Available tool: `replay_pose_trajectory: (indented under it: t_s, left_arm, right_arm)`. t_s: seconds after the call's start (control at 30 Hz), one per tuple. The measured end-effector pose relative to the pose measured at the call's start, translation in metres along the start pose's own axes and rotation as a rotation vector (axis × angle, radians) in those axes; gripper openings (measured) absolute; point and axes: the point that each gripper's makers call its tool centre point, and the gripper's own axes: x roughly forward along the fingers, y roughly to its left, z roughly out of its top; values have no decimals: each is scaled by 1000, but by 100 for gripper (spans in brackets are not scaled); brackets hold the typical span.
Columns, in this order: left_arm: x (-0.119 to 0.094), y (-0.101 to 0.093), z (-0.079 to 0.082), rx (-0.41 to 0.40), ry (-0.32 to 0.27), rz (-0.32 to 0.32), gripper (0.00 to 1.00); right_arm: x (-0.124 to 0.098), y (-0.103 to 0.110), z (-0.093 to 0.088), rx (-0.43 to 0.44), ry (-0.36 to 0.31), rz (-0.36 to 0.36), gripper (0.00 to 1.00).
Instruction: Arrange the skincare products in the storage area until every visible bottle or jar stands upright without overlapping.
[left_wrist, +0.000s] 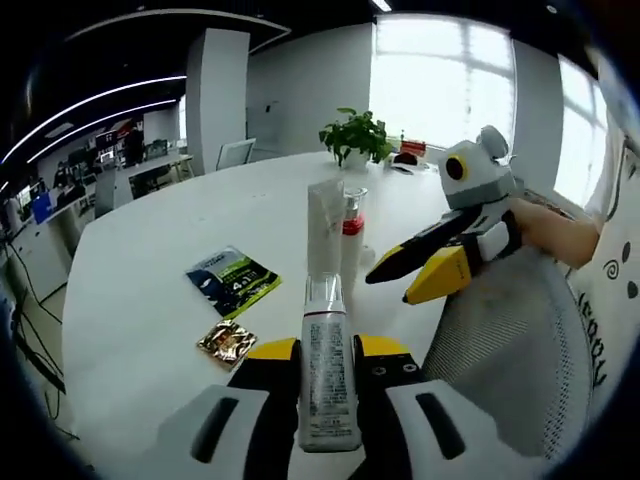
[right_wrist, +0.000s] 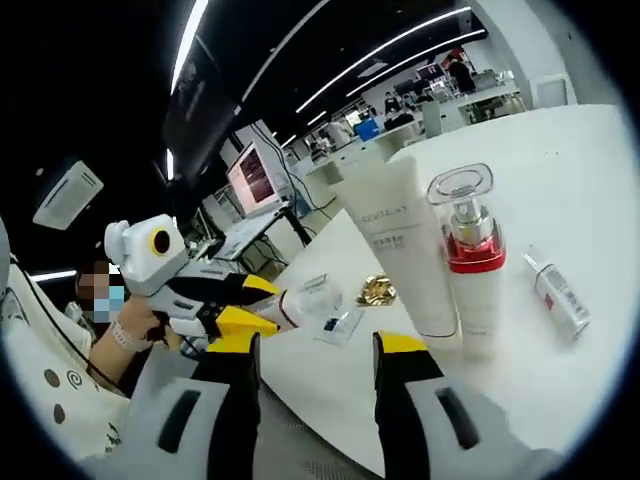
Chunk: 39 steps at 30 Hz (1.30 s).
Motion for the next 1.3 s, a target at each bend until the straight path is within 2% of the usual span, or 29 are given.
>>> replay_pose_trajectory:
  t_s: [0.03, 0.13, 0.23, 0.33, 0.47, 0.57, 0.63, 0.77, 0.83, 0.87, 1.03, 1.13, 1.3]
  left_arm:
    - [-1, -1, 3, 17, -12, 10, 17]
    - [-2, -6, 8, 62, -20, 26, 17]
    - [-1, -15, 13, 56, -37, 13, 17]
    - [3, -25, 16, 56, -45, 6, 17]
    - [5, -29, 19, 64, -61, -5, 17]
    - [9, -37, 21, 78, -59, -15, 17]
    - [11, -41, 22, 80, -61, -24, 17]
    - [14, -43, 24, 98, -70, -41, 17]
    - [14, -47, 28, 106, -76, -53, 17]
    - [14, -49, 30, 110, -82, -57, 17]
    - [15, -46, 33, 110, -95, -70, 17]
    - [16, -45, 33, 117, -93, -83, 17]
    - [19, -46, 31, 125, -86, -95, 17]
  right_arm:
    - [0, 0, 0, 4, -3, 1, 43]
    - [2, 8, 7, 122, -58, 50, 40]
    - [3, 7, 6, 157, -57, 58, 40]
    - [6, 7, 7, 249, -78, 70, 41]
    - [7, 8, 4, 310, -75, 92, 39]
    - [7, 13, 6, 429, -98, 139, 38]
    - [6, 12, 9, 471, -125, 151, 37]
    - [4, 10, 6, 494, -118, 144, 35]
    - [3, 11, 8, 522, -135, 158, 35]
    - [2, 10, 11, 567, -155, 166, 34]
    - [-2, 3, 15, 593, -188, 152, 33]
    - [-5, -2, 21, 644, -233, 152, 32]
    - [-8, -7, 24, 642, -254, 138, 26]
